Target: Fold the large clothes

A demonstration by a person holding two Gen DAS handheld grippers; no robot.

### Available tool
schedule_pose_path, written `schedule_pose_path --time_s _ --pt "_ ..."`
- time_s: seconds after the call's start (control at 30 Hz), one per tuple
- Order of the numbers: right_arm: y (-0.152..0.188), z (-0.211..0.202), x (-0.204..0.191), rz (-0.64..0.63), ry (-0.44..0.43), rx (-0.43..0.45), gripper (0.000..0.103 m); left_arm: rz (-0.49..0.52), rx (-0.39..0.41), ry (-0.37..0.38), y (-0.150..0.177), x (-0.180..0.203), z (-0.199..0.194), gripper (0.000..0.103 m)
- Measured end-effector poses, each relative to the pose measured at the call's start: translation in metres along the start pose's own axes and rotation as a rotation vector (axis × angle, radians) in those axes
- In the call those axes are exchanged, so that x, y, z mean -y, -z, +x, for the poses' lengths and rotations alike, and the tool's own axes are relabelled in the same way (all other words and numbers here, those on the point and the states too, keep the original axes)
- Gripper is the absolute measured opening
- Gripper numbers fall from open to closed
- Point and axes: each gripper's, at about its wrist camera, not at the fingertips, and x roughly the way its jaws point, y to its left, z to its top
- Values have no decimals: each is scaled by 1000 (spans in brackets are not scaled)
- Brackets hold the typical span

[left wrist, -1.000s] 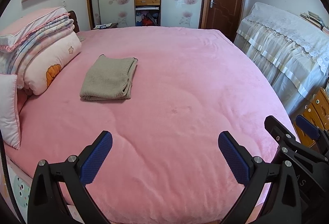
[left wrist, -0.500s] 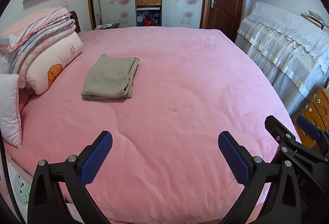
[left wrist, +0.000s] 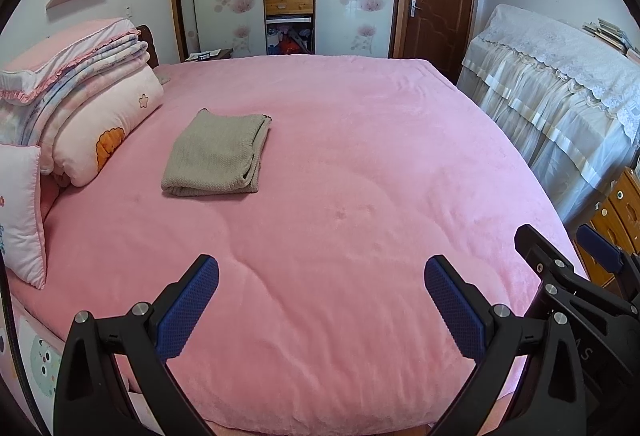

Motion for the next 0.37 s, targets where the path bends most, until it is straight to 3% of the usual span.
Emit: schedule_pose_path --time_s 0.37 --pt "1 -3 0 0 3 4 84 0 7 -6 3 -1 -7 102"
